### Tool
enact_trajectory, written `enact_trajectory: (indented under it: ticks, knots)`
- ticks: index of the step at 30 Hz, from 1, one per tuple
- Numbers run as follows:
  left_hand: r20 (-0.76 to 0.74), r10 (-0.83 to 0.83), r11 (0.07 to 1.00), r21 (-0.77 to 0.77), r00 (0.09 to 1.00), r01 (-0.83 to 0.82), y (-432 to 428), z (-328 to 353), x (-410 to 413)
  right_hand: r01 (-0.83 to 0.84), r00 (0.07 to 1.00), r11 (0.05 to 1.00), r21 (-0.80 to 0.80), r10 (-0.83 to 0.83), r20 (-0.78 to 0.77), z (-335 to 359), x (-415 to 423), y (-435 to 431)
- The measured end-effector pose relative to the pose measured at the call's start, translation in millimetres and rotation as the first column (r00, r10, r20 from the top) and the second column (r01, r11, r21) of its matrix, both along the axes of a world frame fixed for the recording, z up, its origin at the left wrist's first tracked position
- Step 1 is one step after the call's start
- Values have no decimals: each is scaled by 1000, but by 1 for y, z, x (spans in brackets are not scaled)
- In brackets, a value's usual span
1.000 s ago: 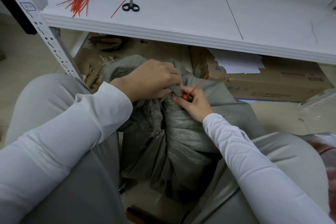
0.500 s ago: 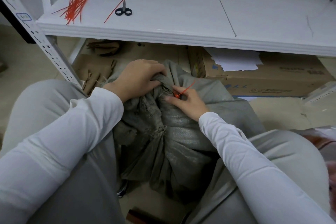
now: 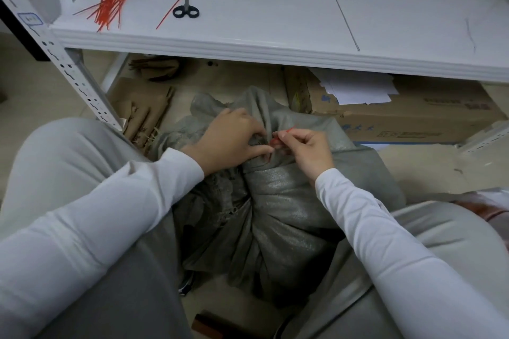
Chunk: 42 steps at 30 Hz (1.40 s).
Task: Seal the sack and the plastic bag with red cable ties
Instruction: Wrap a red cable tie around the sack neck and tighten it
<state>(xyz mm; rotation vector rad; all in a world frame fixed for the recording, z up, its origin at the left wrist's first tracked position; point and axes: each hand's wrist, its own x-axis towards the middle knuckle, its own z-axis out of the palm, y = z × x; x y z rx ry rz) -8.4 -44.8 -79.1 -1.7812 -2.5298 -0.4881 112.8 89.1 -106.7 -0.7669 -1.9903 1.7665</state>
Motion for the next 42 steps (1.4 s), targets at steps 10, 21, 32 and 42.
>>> enact_trajectory:
  ticks: [10, 21, 32, 42]
  knots:
    - [148, 197, 980, -36, 969, -194, 9, 0, 9, 93, 995, 977, 193, -87, -41, 16, -10, -8]
    - [186, 162, 978, -158, 969, -133, 11, -3, 6, 85, 996, 995, 43, -85, 5, 14, -7, -6]
    - [87, 118, 984, -145, 989, -105, 8, -4, 2, 113, 993, 988, 107, -108, -50, 23, -7, -11]
    - [284, 134, 991, -32, 950, -130, 10, 2, -10, 220, 975, 973, -75, -220, 3, 13, -7, -3]
